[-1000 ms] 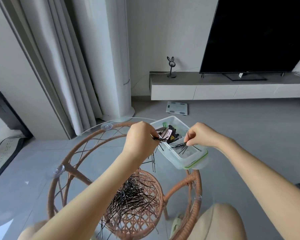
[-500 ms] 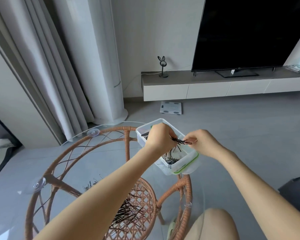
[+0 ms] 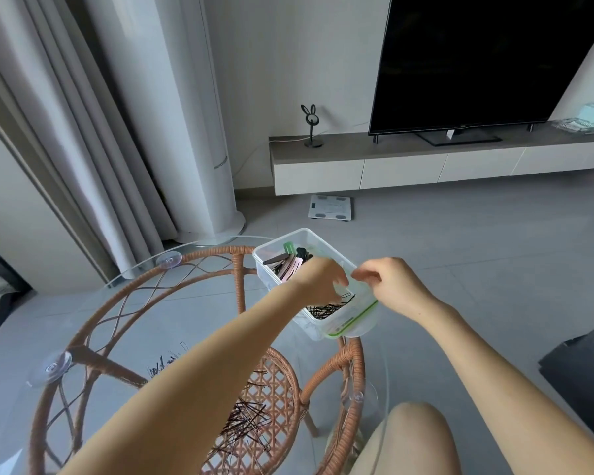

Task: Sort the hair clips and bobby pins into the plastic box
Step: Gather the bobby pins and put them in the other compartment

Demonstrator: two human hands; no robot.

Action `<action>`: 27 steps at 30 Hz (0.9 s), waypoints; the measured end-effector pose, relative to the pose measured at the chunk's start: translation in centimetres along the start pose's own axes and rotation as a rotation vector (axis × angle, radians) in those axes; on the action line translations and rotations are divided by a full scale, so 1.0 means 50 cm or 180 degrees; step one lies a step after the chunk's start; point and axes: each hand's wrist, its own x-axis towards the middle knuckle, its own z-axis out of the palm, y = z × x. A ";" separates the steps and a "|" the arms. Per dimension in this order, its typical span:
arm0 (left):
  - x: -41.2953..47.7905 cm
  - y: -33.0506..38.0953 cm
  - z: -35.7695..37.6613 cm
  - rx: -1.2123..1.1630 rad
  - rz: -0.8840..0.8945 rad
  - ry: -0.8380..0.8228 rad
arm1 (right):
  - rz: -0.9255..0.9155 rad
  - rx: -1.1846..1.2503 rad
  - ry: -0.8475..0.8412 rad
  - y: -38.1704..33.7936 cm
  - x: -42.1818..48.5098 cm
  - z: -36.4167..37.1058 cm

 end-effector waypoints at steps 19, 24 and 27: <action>-0.429 -0.266 0.032 0.0269 -0.1718 -0.0347 | -0.1123 -0.1304 -0.1921 -0.208 -0.187 0.215; -0.485 -0.262 0.100 0.0620 -0.1878 -0.0451 | -0.0936 -0.1526 -0.1843 -0.204 -0.164 0.293; -0.477 -0.239 0.128 0.0828 -0.1695 -0.0150 | -0.1013 -0.1528 -0.1605 -0.239 -0.150 0.322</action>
